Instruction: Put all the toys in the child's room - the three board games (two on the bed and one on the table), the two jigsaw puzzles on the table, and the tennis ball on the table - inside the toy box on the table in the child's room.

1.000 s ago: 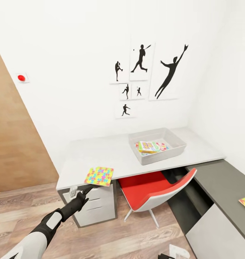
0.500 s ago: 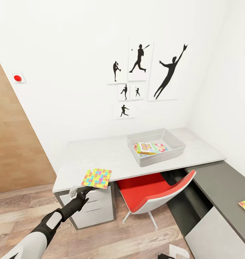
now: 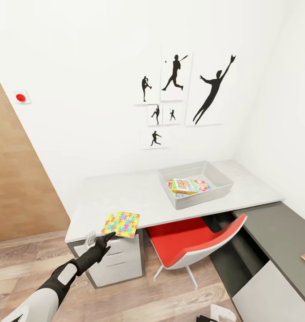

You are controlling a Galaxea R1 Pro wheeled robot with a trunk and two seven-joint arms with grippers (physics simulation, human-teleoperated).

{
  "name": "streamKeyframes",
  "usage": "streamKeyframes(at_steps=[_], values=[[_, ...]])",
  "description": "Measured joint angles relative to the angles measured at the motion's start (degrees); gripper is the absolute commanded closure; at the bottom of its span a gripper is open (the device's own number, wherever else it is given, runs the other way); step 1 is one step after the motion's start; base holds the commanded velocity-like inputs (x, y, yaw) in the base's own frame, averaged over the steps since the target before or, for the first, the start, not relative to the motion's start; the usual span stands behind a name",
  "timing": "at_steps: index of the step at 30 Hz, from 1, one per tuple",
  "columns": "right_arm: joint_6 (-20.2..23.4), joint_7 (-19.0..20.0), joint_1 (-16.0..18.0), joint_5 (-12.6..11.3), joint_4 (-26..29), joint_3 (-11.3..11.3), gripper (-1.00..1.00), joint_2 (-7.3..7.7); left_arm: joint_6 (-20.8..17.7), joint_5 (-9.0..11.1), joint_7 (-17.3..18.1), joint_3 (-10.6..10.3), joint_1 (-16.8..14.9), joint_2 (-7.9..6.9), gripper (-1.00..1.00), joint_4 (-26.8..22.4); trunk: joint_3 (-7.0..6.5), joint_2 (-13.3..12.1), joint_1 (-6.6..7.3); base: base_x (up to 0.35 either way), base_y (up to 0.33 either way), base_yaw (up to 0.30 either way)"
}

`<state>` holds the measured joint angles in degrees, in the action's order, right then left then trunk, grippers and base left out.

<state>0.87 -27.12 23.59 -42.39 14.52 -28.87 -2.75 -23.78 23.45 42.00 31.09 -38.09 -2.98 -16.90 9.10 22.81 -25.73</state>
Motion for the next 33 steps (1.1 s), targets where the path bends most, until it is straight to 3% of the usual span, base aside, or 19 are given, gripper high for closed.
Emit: streamKeyframes(at_steps=[33], values=[[0.0, 0.0, 0.0, 0.0, 0.0, 0.0, -1.00, 0.00, -0.6, 0.1, 0.1, 0.2, 0.0, 0.09, -1.00, 0.0, 0.00, 0.0, -0.02, 0.018, 0.005, 0.000]])
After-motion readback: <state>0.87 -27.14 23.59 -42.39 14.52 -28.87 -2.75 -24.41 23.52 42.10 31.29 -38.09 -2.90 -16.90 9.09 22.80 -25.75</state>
